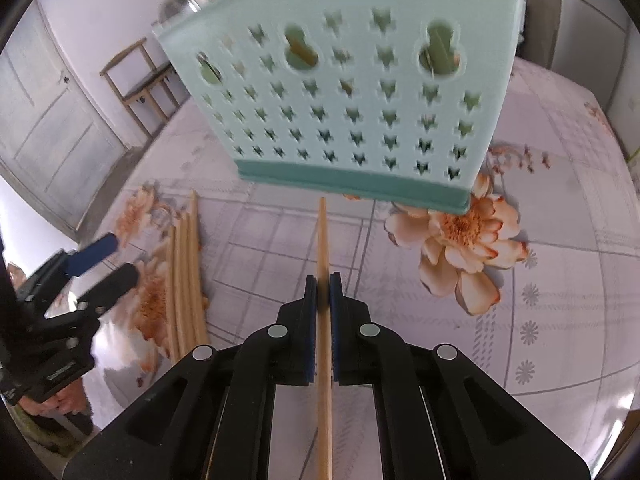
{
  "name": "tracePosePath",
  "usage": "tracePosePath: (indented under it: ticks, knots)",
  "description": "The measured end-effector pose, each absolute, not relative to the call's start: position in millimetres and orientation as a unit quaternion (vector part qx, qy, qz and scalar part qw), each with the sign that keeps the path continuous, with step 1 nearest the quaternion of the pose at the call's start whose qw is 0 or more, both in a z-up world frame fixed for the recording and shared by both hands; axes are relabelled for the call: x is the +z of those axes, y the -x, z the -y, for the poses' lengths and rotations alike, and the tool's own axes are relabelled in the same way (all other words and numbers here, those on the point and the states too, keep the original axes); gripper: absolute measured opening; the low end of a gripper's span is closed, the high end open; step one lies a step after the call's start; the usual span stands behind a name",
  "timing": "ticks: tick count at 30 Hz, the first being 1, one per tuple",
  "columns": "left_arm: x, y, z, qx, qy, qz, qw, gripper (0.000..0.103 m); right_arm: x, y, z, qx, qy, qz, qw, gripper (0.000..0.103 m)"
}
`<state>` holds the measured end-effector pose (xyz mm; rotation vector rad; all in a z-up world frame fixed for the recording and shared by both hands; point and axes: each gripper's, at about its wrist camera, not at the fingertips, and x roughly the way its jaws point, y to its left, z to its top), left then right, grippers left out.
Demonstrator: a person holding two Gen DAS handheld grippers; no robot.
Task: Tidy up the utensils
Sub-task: 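Move the left gripper back down to the chopstick pile, then carry the chopstick into the green holder and open the right gripper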
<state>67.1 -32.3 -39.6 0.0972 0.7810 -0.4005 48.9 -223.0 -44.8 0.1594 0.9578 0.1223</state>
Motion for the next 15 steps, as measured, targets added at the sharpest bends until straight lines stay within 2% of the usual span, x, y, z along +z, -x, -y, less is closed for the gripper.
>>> tracePosePath:
  ticks: [15]
  knots:
    - [-41.0,-73.8,37.0,-0.193,-0.049,-0.388,0.9,0.057,50.0,-5.2,238.4,0.079,-0.097,-0.326,0.937,0.004]
